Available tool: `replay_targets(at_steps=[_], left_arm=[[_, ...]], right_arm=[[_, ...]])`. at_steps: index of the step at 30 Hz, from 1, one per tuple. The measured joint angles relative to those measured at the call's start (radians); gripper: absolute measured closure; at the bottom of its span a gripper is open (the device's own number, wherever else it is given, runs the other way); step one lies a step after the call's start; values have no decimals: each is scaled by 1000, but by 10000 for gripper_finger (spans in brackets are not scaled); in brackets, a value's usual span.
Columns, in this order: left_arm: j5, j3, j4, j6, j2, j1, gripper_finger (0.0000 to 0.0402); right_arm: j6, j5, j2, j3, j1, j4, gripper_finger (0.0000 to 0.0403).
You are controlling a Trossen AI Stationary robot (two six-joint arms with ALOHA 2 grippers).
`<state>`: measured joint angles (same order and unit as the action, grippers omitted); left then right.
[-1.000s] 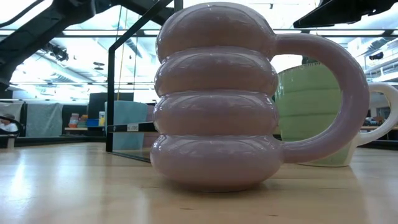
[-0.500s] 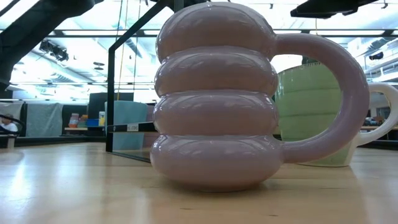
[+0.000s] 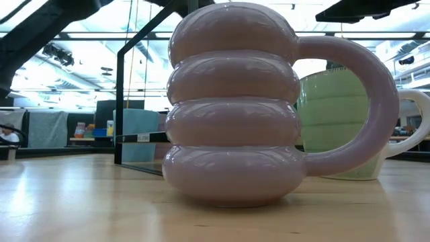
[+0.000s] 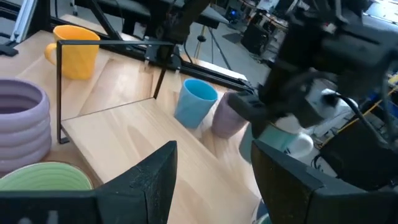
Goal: Place coffee mugs
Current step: Put the light green mug on the shelf
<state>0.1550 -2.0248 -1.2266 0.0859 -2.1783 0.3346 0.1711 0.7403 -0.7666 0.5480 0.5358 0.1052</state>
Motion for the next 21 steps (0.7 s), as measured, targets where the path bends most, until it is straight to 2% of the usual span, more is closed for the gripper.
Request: replay_targets(at_steps=[2, 6, 9, 21], left_arm=[[-43, 2, 11, 0, -4, 37, 369], [-45, 2, -6, 16, -4, 87, 369], [-90, 2, -31, 38, -5, 112, 367], [-126, 4, 9, 34, -44, 98, 363]], right_arm=[[0, 1, 1, 0, 0, 3, 192], [5, -1, 1, 0, 0, 4, 192], [9, 0, 1, 0, 0, 4, 192], [7, -1, 1, 0, 0, 24, 192]])
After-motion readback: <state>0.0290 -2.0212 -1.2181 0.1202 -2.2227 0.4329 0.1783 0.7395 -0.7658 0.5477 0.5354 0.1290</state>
